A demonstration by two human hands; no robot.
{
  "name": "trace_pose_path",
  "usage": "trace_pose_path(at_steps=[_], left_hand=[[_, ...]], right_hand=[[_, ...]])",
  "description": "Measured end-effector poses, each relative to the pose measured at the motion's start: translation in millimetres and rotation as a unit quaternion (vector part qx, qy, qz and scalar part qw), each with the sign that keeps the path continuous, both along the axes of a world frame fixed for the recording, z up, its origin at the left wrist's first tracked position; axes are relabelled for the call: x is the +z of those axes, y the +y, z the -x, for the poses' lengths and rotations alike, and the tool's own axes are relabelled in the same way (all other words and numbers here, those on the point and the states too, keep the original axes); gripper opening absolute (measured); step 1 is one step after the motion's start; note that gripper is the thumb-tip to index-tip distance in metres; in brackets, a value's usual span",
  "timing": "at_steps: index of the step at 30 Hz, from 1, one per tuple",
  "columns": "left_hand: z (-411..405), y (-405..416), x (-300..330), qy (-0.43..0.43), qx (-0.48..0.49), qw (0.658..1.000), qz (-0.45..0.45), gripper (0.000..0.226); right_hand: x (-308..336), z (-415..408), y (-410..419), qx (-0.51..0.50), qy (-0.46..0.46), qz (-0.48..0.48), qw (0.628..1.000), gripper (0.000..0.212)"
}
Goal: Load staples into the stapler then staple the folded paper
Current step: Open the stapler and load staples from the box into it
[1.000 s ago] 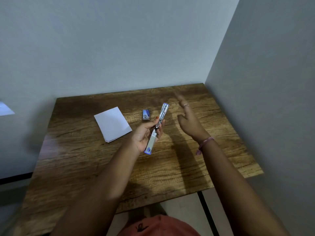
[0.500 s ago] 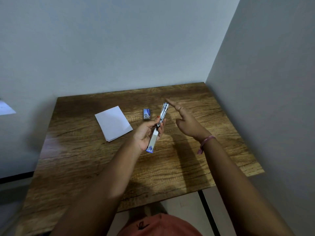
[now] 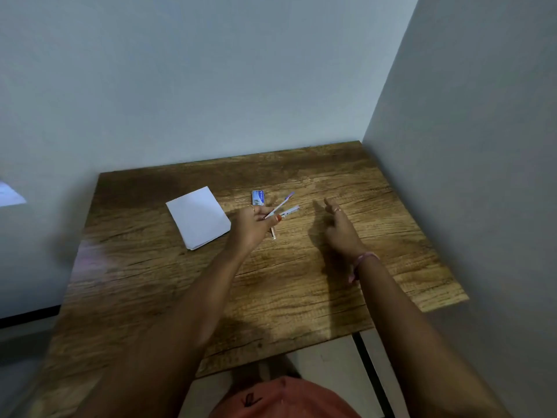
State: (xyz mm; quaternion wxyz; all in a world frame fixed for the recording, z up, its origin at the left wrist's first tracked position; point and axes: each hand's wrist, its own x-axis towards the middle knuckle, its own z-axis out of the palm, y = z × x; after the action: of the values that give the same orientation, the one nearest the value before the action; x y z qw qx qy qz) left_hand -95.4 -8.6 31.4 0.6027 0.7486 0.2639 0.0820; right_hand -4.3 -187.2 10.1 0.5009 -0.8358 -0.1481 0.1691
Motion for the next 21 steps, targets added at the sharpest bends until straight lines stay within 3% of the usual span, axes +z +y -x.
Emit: trace_pose_path(at_steps=[3, 10, 17, 21], left_hand=[[-2.0, 2.9, -8.5, -0.001, -0.079, 0.974, -0.213, 0.029], [-10.7, 6.0, -18.5, 0.038, -0.156, 0.912, -0.378, 0.030], [-13.5, 6.4, -14.8, 0.011, -0.110, 0.926, -0.361, 0.031], [-11.2, 9.6, -19.6, 0.061, -0.152, 0.918, -0.362, 0.031]], right_hand=[[-20.4, 1.2, -11.5, 0.010, -0.075, 0.094, 0.993, 0.061], [-31.9, 4.6, -14.8, 0.028, -0.143, 0.128, 0.981, 0.053], [-32.5, 3.3, -15.5, 0.040, -0.143, 0.154, 0.977, 0.053], [-31.6, 4.9, -13.5, 0.032, -0.145, 0.152, 0.977, 0.048]])
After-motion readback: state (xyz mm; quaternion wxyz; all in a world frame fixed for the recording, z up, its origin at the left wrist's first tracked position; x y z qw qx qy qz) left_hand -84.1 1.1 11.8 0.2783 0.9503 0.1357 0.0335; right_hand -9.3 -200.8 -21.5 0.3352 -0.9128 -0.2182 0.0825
